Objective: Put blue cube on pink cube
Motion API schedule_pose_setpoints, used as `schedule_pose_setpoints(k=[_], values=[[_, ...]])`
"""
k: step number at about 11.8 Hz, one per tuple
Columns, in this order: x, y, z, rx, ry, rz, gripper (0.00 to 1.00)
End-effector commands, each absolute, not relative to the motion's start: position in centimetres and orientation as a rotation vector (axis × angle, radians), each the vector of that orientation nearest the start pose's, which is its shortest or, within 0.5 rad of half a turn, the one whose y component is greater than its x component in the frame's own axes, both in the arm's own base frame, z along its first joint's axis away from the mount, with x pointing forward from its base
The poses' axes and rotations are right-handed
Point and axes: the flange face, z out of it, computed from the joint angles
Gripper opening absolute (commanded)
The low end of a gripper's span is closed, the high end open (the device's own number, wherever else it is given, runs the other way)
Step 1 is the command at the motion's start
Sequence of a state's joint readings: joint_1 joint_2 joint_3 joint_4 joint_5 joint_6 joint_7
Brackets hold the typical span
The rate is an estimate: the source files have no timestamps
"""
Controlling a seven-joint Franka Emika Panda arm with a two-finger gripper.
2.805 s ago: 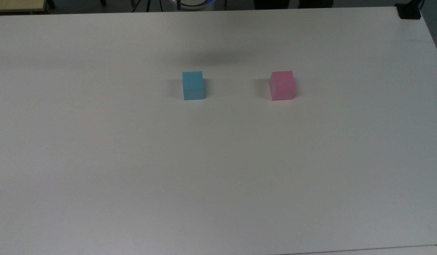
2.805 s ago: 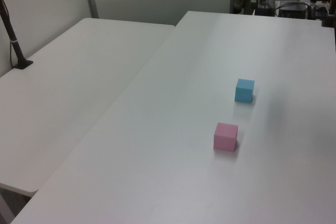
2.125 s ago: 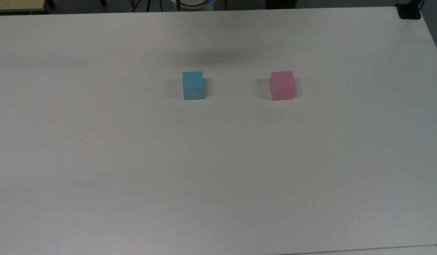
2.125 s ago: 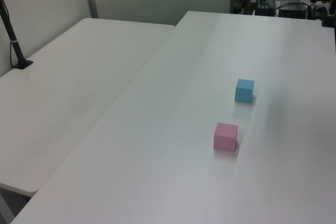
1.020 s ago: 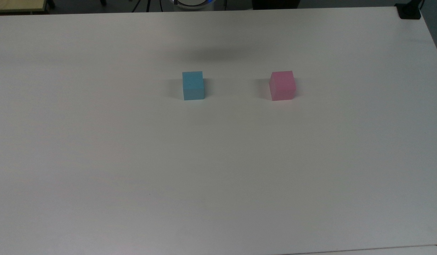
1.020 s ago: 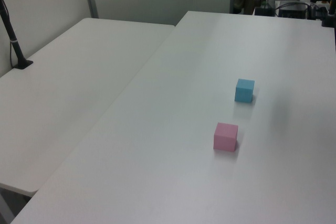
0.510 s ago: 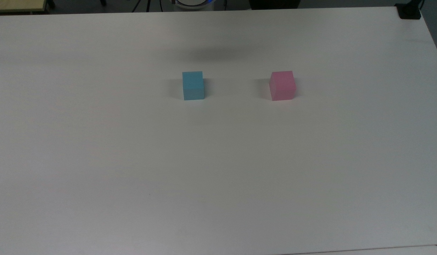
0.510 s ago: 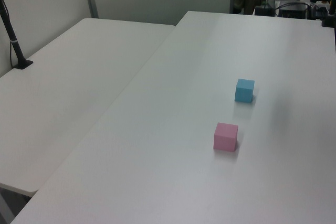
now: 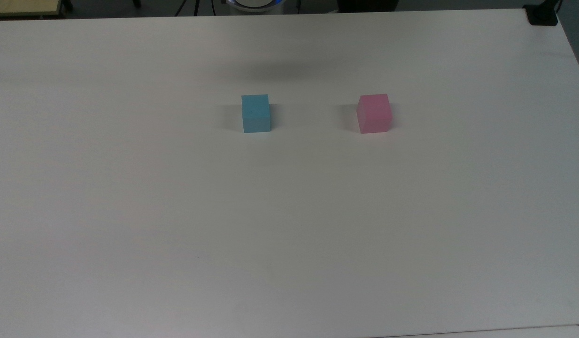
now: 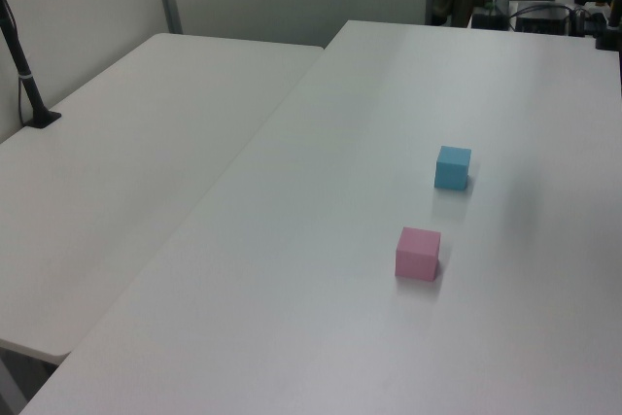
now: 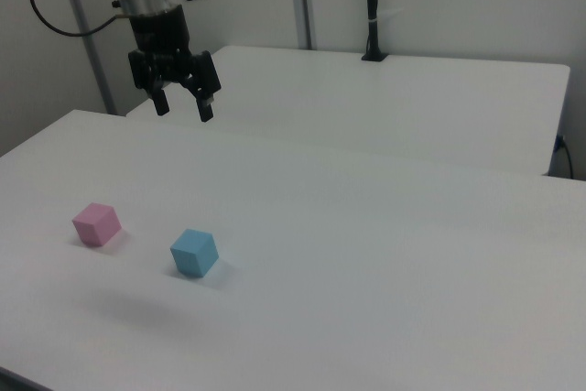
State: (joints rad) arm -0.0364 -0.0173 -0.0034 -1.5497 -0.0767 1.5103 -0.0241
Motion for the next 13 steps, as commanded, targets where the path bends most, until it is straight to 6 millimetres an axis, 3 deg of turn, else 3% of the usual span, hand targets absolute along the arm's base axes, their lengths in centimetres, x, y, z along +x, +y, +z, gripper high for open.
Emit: schedule_pose_setpoints(k=[1, 5, 8, 10, 13], values=[[54.1, -2.4, 63.0, -3.217, 0.030, 0.074, 1.00], [55.1, -1.6, 57.9, -3.213, -0.007, 0.044, 1.00], [55.7, -0.5, 51.5, -3.210, -0.053, -0.009, 1.00], [55.6, 1.6, 47.0, -3.205, -0.118, 0.020, 1.00], [56.3, 2.3, 43.1, -3.205, -0.093, 0.097, 1.00]])
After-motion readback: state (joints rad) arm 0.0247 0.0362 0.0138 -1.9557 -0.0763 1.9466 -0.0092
